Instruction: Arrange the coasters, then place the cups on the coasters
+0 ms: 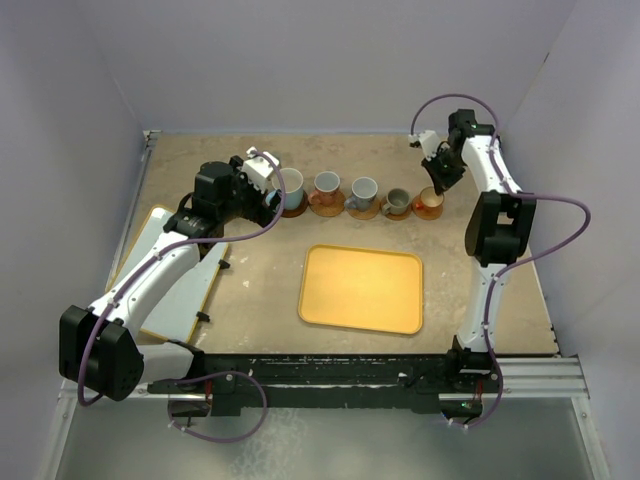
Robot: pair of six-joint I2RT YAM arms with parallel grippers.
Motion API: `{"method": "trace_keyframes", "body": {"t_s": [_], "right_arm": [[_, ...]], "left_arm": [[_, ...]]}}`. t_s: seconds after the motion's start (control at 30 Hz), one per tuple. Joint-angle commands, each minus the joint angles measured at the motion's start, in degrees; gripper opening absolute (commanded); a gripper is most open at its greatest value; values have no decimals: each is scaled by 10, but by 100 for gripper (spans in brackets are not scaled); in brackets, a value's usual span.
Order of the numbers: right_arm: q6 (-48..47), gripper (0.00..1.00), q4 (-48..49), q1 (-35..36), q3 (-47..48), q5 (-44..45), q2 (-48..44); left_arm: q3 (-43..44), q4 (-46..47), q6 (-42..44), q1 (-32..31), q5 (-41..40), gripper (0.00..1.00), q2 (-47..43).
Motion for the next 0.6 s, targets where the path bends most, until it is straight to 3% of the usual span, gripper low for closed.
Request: {"method": "trace_keyframes", "body": {"t_s": [0.0, 0.57], "right_arm": [[-15, 0, -27, -2, 30, -18, 1], [-19, 0, -29, -2, 43, -18, 19]], "left_arm": [[1, 16, 7, 4, 7, 92, -8], [1, 15, 9, 4, 7, 92, -8]]}}
